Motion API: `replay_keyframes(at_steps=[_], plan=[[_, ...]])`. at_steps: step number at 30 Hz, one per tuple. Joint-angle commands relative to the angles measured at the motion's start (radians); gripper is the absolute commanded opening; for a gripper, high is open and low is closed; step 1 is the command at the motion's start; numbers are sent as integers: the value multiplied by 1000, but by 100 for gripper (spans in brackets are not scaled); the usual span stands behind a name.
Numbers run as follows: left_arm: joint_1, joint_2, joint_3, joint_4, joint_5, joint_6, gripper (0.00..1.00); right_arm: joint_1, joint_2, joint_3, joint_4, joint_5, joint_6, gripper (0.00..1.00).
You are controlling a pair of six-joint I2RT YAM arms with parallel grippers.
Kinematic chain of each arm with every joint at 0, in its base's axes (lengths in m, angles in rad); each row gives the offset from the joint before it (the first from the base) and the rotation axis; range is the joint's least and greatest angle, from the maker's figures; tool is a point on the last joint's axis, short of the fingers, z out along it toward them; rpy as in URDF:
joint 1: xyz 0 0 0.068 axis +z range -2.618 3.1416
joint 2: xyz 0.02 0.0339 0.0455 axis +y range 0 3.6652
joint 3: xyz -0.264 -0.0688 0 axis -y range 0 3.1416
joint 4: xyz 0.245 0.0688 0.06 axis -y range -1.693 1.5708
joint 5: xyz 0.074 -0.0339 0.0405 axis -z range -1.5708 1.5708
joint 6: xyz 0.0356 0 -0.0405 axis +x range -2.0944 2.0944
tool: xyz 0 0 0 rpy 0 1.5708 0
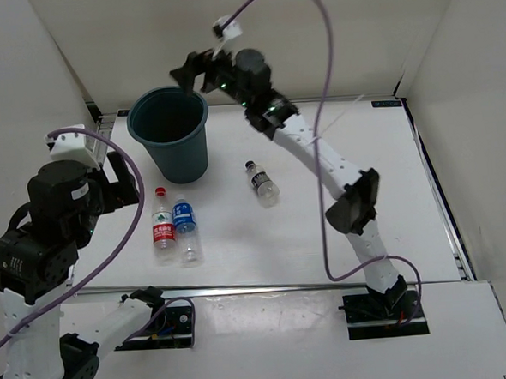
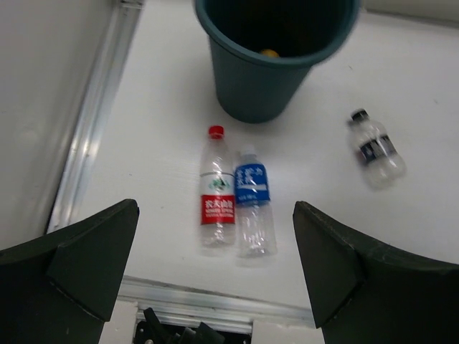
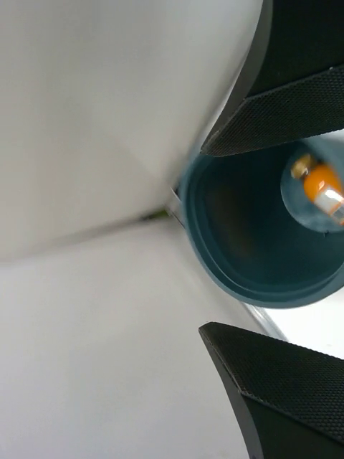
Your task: Put the plastic bottles in the bin
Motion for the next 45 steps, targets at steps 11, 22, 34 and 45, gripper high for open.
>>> replay_keyframes(at_steps=[11, 22, 34, 45], plan=[[-4, 121, 36, -76, -184, -260, 100, -218, -422, -404, -758, 157, -2, 100], [-4, 121, -1, -76, -127, -376, 100, -249, -171, -430, -850, 63, -45, 100], [-4, 99, -42, -76, -87, -404, 100, -240, -33, -389, -806, -98, -31, 100], [-4, 99, -33, -76, -76, -384, 100, -180, 70, -384, -827, -69, 24, 96]])
